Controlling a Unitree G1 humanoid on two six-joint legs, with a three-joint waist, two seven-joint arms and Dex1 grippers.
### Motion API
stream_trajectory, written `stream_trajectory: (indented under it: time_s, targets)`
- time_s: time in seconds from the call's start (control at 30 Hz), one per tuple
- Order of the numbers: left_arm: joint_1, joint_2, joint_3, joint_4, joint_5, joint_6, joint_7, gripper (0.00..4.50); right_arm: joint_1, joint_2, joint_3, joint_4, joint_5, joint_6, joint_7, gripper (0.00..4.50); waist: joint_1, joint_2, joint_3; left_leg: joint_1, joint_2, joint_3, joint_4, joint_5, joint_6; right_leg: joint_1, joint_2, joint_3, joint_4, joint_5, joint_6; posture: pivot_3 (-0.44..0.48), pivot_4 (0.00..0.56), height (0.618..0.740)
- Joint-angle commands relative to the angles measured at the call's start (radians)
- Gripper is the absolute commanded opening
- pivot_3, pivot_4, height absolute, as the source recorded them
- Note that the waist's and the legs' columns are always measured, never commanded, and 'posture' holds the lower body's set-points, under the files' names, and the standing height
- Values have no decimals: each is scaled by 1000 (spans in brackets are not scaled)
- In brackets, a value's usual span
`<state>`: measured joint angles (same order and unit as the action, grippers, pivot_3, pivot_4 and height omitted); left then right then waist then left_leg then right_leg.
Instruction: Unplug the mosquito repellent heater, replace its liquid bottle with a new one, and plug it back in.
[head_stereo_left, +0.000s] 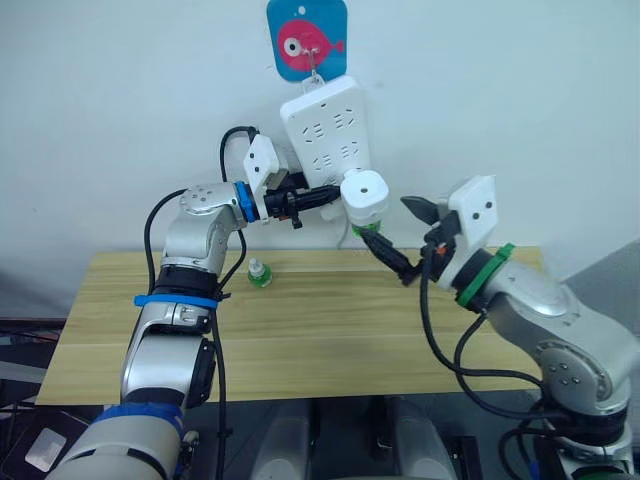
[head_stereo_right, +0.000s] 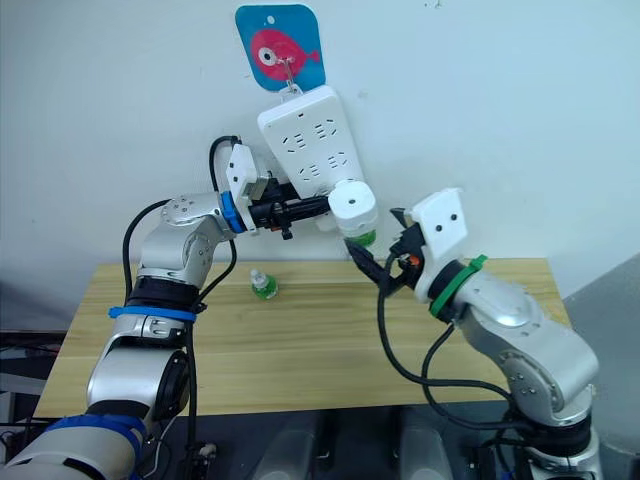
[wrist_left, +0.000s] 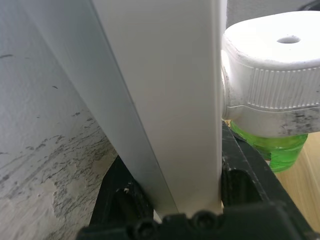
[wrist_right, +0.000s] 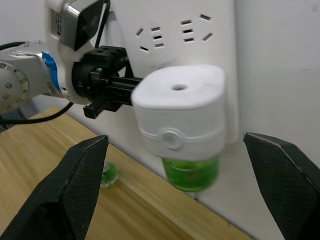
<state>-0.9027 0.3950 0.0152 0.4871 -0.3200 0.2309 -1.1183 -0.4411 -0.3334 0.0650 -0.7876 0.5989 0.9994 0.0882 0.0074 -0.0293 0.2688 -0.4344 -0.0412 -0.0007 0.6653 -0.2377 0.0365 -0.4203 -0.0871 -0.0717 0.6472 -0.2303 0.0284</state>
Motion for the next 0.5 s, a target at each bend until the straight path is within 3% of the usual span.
stream_trajectory:
  time_s: [0.03,0.13,0.4,0.5]
  targets:
    - [12,-13,2,-62,-13,16,30,1342,-54,39,69,2,-90,-7,-77,4500,0,0,1,0,0,0,0,0,0,0,0,0,0,0,0,-18,298,740]
    - [26,-18,2,-103,-19,37,48,1342,-100,60,134,60,-199,-15,-136,4500,-1,0,1,0,0,0,0,0,0,0,0,0,0,0,0,-4,298,740]
    - [53,-18,4,-159,-29,70,82,1342,-121,113,157,129,-319,-35,-157,4500,-1,0,1,0,-1,0,0,3,-4,0,0,0,0,0,0,13,298,740]
    - [59,-15,6,-170,-30,77,93,1342,-117,136,144,136,-325,-63,-135,3868,-1,1,2,0,-1,0,0,2,-3,0,0,0,0,0,0,17,298,740]
